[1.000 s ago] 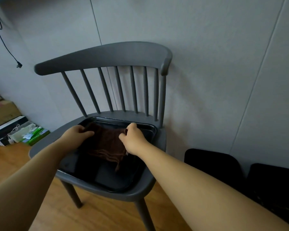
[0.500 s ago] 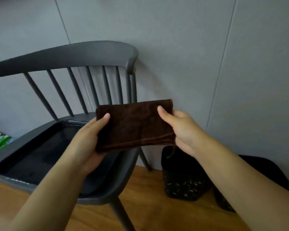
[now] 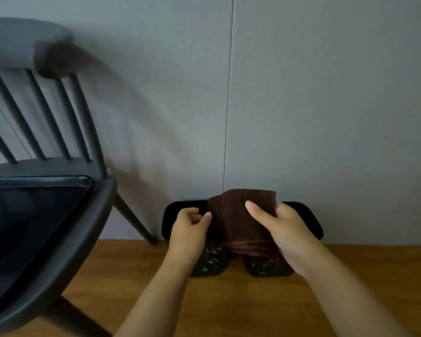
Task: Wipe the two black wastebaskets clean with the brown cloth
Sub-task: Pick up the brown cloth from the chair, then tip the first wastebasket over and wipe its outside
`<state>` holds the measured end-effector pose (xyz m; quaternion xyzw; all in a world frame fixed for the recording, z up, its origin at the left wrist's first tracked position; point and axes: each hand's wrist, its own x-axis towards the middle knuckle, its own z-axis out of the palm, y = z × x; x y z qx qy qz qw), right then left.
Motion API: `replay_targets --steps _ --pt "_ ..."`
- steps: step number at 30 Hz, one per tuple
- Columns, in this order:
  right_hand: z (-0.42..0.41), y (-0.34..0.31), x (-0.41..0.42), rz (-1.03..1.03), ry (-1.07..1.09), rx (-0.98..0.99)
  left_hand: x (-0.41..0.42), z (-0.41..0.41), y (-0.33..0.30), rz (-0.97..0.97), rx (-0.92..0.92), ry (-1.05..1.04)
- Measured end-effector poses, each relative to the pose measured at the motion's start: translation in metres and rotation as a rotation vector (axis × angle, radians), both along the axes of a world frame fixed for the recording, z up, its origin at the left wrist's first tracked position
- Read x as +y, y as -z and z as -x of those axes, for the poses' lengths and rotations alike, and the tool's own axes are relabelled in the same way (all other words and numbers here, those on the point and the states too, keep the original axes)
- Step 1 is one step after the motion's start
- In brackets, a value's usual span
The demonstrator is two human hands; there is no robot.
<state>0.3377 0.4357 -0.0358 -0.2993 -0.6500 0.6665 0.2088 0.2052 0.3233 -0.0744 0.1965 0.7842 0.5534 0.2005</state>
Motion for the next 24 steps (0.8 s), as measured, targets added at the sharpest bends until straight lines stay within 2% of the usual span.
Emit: replay_targets --steps 2,4,7,11,16,22,24 --pt "-0.002 0.012 -0.002 -0.109 0.010 -0.029 0.009 -0.017 0.007 -0.105 -0.089 0.103" --pt "-0.003 0.021 -0.007 -0.106 0.003 0.003 0.015 -0.033 0.011 -0.260 -0.326 0.293" --pt "0.000 0.035 -0.009 -0.134 -0.003 0.013 0.017 -0.042 0.017 -0.434 -0.484 0.309" --pt "0.008 0.040 -0.010 -0.260 0.015 -0.048 0.013 -0.045 0.024 -0.481 -0.466 0.210" --pt "0.013 0.048 -0.014 -0.677 0.206 -0.137 0.007 -0.046 0.029 -0.513 -0.483 0.208" --pt "0.016 0.057 -0.014 -0.693 0.345 -0.164 0.006 -0.041 0.028 -0.546 -0.438 0.205" --pt "0.015 0.058 -0.009 -0.627 0.267 -0.193 0.004 -0.036 0.028 -0.543 -0.458 0.207"
